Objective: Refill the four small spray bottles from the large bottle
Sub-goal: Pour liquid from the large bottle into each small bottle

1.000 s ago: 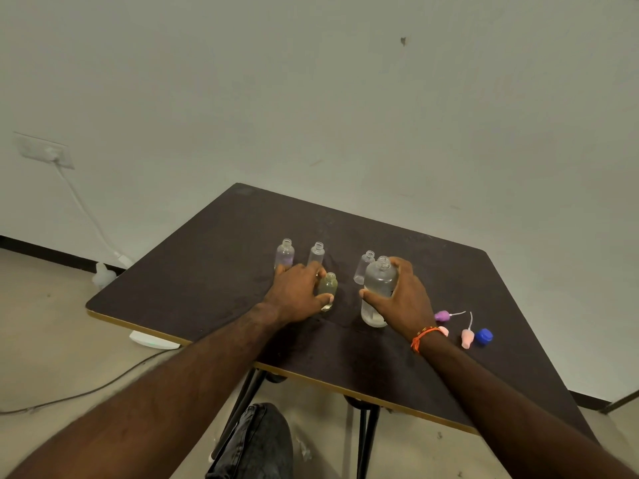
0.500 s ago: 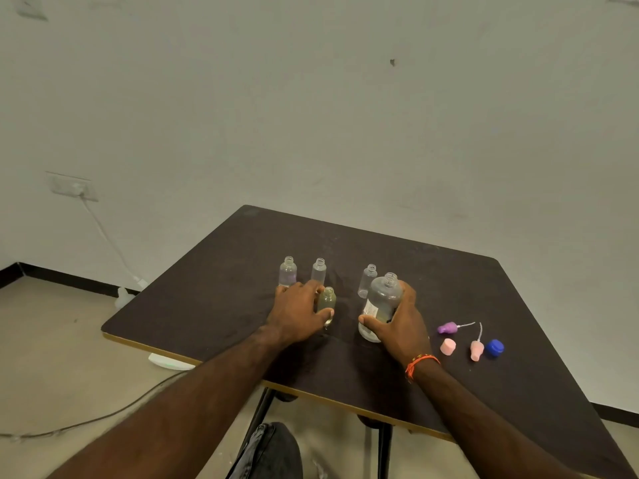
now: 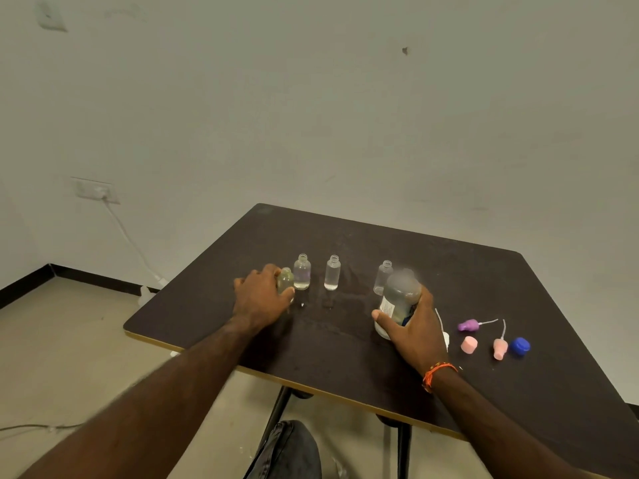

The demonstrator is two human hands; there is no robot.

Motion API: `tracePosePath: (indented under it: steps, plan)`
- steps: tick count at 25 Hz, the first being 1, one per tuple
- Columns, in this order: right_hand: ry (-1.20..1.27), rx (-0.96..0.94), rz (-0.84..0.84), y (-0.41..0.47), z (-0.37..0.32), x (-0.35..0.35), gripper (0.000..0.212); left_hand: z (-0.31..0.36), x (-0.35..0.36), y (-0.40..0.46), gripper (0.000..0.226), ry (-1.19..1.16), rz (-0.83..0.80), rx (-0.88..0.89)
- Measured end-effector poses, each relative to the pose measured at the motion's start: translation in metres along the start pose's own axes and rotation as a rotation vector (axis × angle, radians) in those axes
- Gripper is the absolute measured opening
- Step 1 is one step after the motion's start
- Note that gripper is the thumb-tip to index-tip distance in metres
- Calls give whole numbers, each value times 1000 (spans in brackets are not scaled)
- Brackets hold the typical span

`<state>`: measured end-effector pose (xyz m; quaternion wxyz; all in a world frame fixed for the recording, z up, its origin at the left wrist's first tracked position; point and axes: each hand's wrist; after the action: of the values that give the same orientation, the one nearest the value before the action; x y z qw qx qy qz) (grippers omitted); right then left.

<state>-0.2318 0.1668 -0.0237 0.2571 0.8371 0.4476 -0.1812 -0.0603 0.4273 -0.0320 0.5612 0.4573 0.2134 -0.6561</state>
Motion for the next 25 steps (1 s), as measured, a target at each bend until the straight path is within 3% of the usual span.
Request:
tracePosePath:
  steps: [3, 7, 10, 14, 16, 20, 23, 25]
  plan:
    - [25, -31, 77, 7, -2, -2, 94, -14, -3, 16, 46, -26, -7, -59]
    - [-16, -60, 46, 21, -6, -5, 75, -21, -3, 34, 49, -61, -16, -76]
    - [-14, -47, 12, 22, -6, -5, 72, -18, -2, 38, 50, -105, -24, -59]
    - [-20, -39, -8, 19, -5, -6, 78, -18, 2, 26, 79, -106, 14, -48]
    - [-11, -33, -16, 17, -5, -7, 80, -8, 2, 16, 84, -88, 116, 9]
    - [3, -5, -41, 12, -6, -15, 78, 40, 6, -1, 71, -39, 220, 278]
    - [-13, -3, -18, 8, 1, -30, 79, 92, 19, -7, 57, -77, 109, 463]
    - [-20, 0, -5, 8, 7, -38, 82, 129, 36, -5, 57, -86, -34, 485]
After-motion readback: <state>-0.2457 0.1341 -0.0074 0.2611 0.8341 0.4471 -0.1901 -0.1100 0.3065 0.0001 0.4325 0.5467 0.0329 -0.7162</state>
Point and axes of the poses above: each hand's wrist, its own y-axis towards the middle knuckle, its own x-axis out of the palm, z = x × y, and after that the axes turned 4 degrees about -z, right-handed
